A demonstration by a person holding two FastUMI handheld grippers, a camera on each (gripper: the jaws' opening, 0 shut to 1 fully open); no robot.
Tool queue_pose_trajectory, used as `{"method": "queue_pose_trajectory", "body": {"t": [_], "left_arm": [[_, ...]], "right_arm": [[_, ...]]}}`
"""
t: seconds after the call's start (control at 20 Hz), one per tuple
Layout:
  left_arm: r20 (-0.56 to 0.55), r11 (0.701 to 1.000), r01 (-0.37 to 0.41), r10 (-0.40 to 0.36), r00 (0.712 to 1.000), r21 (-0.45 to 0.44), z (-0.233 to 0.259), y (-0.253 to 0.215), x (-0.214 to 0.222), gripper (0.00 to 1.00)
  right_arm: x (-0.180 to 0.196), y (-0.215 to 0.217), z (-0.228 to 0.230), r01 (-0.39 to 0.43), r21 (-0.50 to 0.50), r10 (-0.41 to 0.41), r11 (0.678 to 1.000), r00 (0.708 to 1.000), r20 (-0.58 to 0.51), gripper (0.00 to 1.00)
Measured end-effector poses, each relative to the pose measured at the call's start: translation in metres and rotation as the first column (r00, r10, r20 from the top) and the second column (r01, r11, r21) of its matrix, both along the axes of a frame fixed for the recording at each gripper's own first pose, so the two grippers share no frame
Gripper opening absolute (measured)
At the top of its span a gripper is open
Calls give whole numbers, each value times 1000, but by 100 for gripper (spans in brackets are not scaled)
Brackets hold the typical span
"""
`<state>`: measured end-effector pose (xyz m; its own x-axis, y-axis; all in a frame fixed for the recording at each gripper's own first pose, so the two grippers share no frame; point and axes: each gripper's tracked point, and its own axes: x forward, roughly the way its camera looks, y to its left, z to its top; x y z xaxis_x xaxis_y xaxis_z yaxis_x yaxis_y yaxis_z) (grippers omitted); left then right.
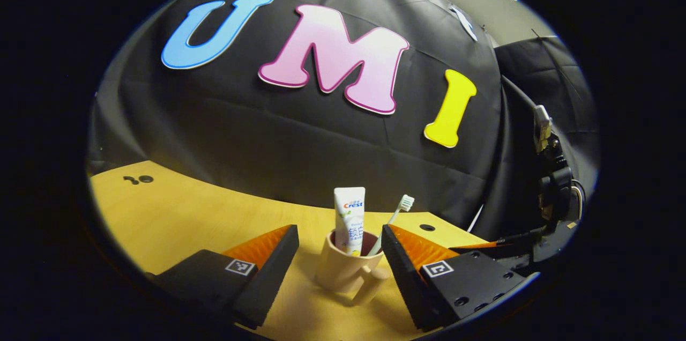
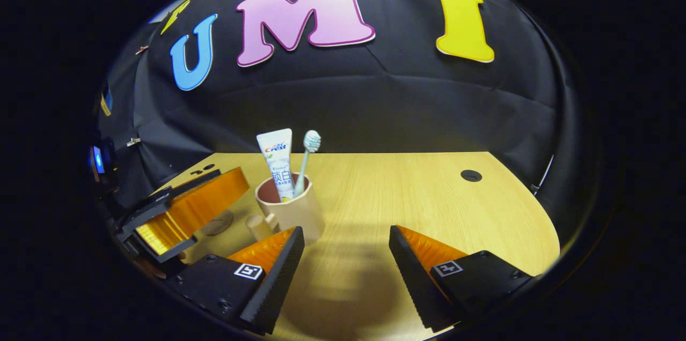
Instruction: Put the toothbrush and toothpaste on the desktop into the cup, then pick up the cup and place it on the coaster on the desktop.
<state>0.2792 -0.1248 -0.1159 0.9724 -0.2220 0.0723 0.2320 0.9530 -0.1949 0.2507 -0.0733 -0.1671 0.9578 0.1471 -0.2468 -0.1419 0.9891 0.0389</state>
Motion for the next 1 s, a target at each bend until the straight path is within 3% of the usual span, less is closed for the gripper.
{"method": "queue_pose_trajectory", "body": {"t": [0.2, 0.3, 0.45, 0.6, 0.8, 1.0], "left_arm": [[-56, 998, -68, 67, 996, -4, 2, 37, -46, 97], [-106, 996, -89, 89, 990, 5, -6, 53, -70, 98], [-162, 980, -163, 181, 970, 117, -24, 96, -101, 97], [-225, 971, -215, 234, 946, 105, -34, 128, -127, 98], [-234, 954, -277, 297, 926, 115, -30, 162, -142, 98], [-219, 939, -323, 341, 914, 117, -18, 187, -154, 97]], "right_arm": [[5, 20, 22, -42, 19, 42, 999, 999, -22, 98], [6, 33, 22, -54, 39, 57, 998, 995, -87, 98], [3, 47, 22, -77, 59, 88, 995, 974, -208, 98], [5, 58, 26, -95, 67, 110, 993, 948, -298, 98], [4, 72, 26, -139, 35, 141, 990, 898, -418, 98], [2, 80, 8, -129, 68, 145, 989, 807, -572, 98]]}}
